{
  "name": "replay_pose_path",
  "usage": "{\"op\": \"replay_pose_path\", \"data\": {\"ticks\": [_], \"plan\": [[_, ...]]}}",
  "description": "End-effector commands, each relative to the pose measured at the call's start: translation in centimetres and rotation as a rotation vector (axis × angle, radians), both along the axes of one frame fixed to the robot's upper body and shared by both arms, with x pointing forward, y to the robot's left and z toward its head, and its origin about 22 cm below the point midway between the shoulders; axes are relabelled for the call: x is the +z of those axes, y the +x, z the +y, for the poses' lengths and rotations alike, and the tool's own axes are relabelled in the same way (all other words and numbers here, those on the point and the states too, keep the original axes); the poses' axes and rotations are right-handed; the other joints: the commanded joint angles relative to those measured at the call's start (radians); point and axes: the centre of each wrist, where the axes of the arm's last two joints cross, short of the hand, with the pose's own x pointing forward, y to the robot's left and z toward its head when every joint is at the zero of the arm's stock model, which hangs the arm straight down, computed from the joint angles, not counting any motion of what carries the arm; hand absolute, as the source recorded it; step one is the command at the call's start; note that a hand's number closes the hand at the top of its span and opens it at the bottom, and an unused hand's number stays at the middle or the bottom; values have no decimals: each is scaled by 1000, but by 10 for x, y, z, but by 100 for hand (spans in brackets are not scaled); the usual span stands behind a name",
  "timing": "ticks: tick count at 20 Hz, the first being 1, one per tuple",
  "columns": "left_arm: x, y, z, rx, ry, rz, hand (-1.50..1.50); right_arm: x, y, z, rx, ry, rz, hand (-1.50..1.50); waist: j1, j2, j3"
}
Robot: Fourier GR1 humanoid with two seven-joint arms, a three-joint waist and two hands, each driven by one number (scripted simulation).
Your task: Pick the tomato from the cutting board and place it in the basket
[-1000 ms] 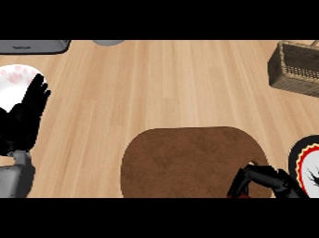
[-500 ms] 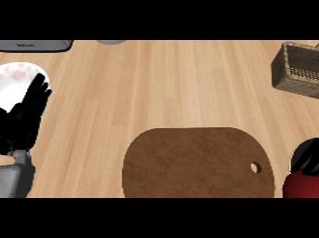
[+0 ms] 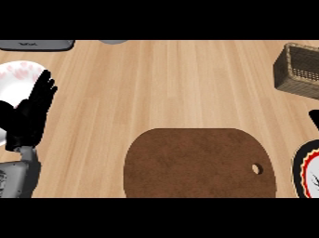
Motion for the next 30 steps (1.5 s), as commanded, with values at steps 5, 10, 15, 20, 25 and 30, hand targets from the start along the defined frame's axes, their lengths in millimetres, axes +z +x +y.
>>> {"op": "replay_pose_path", "data": {"ticks": [5, 10, 15, 20, 25, 30], "plan": [[0, 7, 2, 7, 3, 7, 0, 37, 66, -12, -124, -90, 8, 150, -1, 2, 1], [-5, -9, 6, 7, -9, -17, 0, 35, 100, -21, -123, -192, 21, 150, 3, 1, 1], [-17, -2, 15, 18, 1, -2, 0, 14, 138, -25, -177, -266, 67, 150, 7, 6, 1], [-1, 4, 1, 14, -3, -4, 0, -11, 155, -60, -215, -264, 127, 150, 0, 3, 1], [5, 0, 14, 16, -3, -20, 0, -22, 168, -84, -235, -269, 150, 150, 1, 2, 1], [-13, 11, 27, -13, 4, -2, 0, -17, 182, -122, -222, -232, 156, 150, 6, 10, 1]]}}
